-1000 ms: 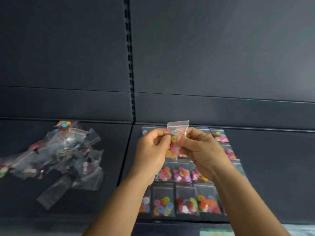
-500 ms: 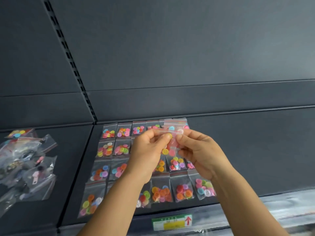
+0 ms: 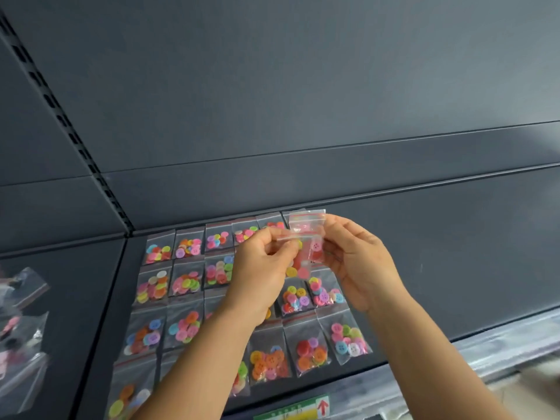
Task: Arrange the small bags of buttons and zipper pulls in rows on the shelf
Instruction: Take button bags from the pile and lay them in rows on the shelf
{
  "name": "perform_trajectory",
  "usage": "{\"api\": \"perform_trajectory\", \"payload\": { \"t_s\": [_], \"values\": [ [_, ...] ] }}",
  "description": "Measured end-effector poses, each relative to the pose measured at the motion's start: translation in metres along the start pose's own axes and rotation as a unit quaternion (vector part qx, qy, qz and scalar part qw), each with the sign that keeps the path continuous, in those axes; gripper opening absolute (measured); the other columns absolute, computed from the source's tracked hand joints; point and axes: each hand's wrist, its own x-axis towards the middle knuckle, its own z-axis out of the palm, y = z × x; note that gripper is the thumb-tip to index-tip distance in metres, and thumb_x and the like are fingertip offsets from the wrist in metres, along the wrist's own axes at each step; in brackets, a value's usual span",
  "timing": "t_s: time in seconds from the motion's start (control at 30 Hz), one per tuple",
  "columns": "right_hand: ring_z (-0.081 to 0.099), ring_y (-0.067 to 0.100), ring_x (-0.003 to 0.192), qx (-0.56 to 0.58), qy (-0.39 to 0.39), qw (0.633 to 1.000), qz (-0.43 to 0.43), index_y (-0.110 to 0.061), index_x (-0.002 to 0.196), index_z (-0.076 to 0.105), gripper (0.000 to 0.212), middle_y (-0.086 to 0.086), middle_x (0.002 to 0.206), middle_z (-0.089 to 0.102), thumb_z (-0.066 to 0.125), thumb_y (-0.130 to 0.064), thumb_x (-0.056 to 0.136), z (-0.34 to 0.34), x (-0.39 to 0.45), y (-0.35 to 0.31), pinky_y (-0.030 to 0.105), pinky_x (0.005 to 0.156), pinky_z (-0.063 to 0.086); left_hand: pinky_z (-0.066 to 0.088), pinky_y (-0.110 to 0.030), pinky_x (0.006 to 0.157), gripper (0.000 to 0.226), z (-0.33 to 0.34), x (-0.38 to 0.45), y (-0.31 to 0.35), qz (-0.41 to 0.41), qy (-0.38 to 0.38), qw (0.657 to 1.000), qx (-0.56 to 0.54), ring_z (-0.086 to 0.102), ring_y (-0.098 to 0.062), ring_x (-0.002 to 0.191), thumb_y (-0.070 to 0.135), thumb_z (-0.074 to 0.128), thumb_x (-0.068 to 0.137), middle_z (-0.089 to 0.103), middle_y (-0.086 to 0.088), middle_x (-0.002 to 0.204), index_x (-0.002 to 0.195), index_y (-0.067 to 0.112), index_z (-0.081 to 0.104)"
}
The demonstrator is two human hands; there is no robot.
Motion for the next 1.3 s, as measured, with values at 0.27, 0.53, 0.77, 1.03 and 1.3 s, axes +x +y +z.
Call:
{"api": "perform_trajectory", "payload": {
  "t_s": [0.27,0.53,0.77,1.03,1.3],
  "values": [
    [0.062,0.018,0.056,-0.102,0.027,0.994,0.001,-0.014,0.077,0.074,0.023,0.009,0.063,0.059,0.057,-0.019,0.092,-0.038,0.035,-0.01,0.03,0.066,0.057,0.046,-0.006,0.056,0.008,0.03,0.021,-0.002,-0.002,0.043,0.997,0.065,0.064,0.003,0.073,0.028,0.062,0.087,0.071,0.015,0.077,0.084,0.026,0.07],
    [0.055,0.011,0.039,-0.271,0.025,0.962,-0.021,-0.006,0.075,0.064,0.015,-0.001,0.046,0.058,0.057,-0.008,0.089,-0.093,0.092,-0.024,0.024,0.049,0.054,0.049,-0.023,0.054,0.01,0.067,0.066,-0.009,-0.009,0.129,0.97,0.204,0.063,-0.006,0.064,0.024,0.059,0.088,0.068,0.01,0.072,0.081,0.022,0.066],
    [0.066,0.012,0.062,-0.393,0.036,0.918,-0.045,-0.016,0.091,0.065,0.011,-0.005,0.063,0.069,0.057,-0.015,0.083,-0.105,0.142,-0.021,0.029,0.064,0.055,0.048,-0.025,0.065,0.008,0.098,0.109,-0.014,-0.008,0.127,0.951,0.283,0.065,-0.016,0.078,0.02,0.059,0.088,0.068,0.004,0.081,0.087,0.017,0.066],
    [0.044,0.025,0.121,-0.592,-0.05,0.785,-0.175,-0.018,0.127,0.056,0.04,0.002,0.131,0.052,0.059,-0.015,0.087,-0.121,0.142,-0.016,0.028,0.09,0.038,0.035,-0.03,0.1,0.042,0.098,0.102,-0.027,0.078,0.068,0.853,0.512,0.042,-0.02,0.121,0.024,0.055,0.093,0.051,-0.001,0.133,0.134,0.015,0.05],
    [0.047,0.018,0.107,-0.637,-0.133,0.729,-0.209,-0.02,0.101,0.069,0.016,-0.01,0.115,0.062,0.058,-0.019,0.089,-0.123,0.137,-0.007,0.02,0.077,0.034,0.035,-0.033,0.102,0.031,0.102,0.094,-0.038,0.09,-0.035,0.813,0.575,0.046,-0.022,0.12,0.021,0.046,0.098,0.055,-0.001,0.132,0.122,0.011,0.061]
  ]
}}
